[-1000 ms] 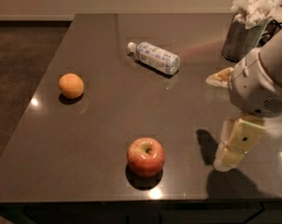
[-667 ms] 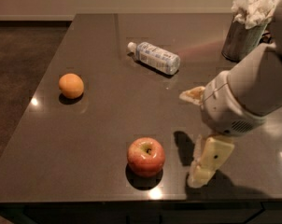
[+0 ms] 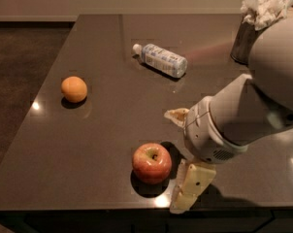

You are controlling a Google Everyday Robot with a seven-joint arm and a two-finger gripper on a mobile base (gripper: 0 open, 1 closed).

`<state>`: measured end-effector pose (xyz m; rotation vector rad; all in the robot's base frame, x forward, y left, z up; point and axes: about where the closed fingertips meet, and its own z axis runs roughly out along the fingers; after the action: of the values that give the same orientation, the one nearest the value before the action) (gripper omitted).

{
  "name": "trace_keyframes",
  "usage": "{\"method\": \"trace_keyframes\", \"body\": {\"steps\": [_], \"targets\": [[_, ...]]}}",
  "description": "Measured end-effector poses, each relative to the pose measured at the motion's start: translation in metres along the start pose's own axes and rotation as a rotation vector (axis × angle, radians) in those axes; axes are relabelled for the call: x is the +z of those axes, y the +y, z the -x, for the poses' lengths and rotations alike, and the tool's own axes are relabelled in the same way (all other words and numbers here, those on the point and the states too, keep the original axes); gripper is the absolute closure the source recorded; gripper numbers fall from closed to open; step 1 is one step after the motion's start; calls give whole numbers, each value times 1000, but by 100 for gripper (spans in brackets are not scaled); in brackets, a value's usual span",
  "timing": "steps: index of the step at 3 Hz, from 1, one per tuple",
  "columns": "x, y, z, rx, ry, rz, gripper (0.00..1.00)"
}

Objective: Move apple near blue plastic bottle

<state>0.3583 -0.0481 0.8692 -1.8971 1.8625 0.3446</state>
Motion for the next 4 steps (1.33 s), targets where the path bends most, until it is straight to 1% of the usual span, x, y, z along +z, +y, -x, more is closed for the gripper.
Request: {"method": "trace_keyframes", "body": {"steps": [2, 3, 4], "targets": [[23, 11, 14, -16, -11, 25, 0], [32, 10, 21, -21, -20, 39, 18], [36, 10, 24, -14, -26, 53, 40]]}}
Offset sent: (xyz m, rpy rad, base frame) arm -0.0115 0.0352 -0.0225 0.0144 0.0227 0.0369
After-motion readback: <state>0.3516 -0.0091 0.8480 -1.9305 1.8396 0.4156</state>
